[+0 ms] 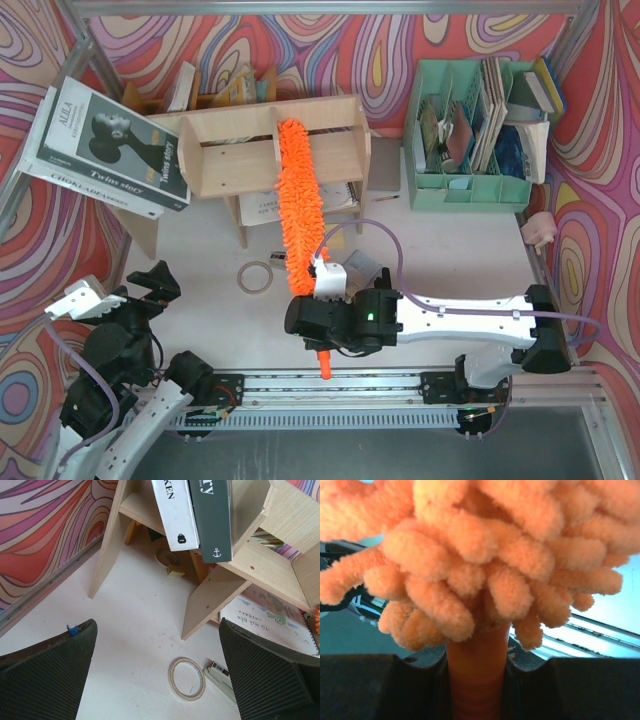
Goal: Dust the bookshelf with a duster
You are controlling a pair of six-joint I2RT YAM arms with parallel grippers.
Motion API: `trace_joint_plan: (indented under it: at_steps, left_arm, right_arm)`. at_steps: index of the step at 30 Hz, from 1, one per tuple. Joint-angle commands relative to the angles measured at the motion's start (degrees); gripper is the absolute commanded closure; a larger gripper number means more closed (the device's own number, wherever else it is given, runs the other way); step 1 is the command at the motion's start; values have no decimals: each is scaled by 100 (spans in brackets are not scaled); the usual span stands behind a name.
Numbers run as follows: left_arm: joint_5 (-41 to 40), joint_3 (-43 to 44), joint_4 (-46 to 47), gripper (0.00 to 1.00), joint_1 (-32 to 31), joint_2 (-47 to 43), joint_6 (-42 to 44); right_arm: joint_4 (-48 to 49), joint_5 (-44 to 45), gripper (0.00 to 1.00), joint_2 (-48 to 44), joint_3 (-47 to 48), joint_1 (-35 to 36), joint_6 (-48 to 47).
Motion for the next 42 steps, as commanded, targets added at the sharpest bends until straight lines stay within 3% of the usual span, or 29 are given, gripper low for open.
trace_joint_plan:
  at_steps: [1, 15, 28, 35, 42]
  left_arm:
    - [-115, 48, -33, 2, 26, -6, -10]
    - [-92, 50, -28, 2, 26, -35, -19]
    - [-110, 61, -37, 2, 26, -43, -19]
    - [-121, 48, -30, 2, 26, -60, -19]
    - [-101, 56, -29, 2, 26, -29, -19]
  right_arm:
    - [438, 112, 100, 94, 257, 130, -439]
    - [-1768, 1241, 100, -1225, -595, 131, 1898]
    - [-1663, 1915, 100, -1295, 393, 126, 962]
    - [-1369, 1706, 100, -1370, 2, 126, 1004]
    - [-434, 1020, 100, -991, -516, 128, 671]
